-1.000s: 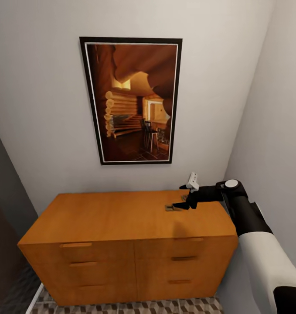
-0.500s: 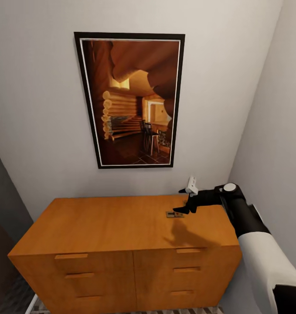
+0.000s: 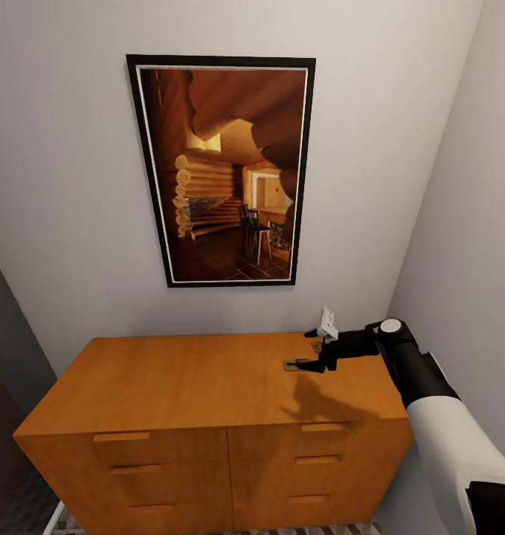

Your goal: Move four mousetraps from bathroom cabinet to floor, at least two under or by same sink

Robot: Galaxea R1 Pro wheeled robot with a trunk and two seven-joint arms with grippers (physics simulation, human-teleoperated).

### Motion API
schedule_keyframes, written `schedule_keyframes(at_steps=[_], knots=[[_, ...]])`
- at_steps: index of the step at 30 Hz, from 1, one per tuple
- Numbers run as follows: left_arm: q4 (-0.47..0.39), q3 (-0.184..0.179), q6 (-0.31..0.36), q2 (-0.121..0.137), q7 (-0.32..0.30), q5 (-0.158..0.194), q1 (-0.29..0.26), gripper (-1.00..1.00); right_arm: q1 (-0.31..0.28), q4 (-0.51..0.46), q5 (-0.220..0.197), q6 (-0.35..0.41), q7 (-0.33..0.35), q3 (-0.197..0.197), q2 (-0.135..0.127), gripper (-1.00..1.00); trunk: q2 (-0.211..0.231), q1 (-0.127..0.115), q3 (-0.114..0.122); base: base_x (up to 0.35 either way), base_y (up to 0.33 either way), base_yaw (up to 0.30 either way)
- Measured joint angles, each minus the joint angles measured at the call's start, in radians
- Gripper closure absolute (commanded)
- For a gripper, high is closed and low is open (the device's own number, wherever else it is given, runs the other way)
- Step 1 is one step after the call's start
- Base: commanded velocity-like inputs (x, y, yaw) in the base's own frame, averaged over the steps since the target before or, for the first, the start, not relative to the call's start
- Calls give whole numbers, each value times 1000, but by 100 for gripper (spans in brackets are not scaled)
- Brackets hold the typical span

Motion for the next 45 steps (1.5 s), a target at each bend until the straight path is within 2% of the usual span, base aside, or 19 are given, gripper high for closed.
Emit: schedule_keyframes(at_steps=[8, 9, 14, 33, 45], knots=[[0, 0, 0, 1, 0, 0, 1, -100, 0, 28, -10, -10, 19, -2, -34, -100, 0, 0, 0, 0, 0, 0], [0, 0, 0, 1, 0, 0, 1, -100, 0, 34, -28, -27, 38, -4, -53, -100, 0, 0, 0, 0, 0, 0], [0, 0, 0, 1, 0, 0, 1, -100, 0, 65, -54, -38, 55, -8, -64, -100, 0, 0, 0, 0, 0, 0], [0, 1, 0, 1, 0, 0, 1, -100, 0, 101, -67, -80, 62, -8, -67, -100, 0, 0, -1, 0, 0, 0], [0, 0, 0, 7, 0, 0, 1, -100, 0, 105, -67, -80, 61, -8, -67, -100, 0, 0, -16, 0, 0, 0]])
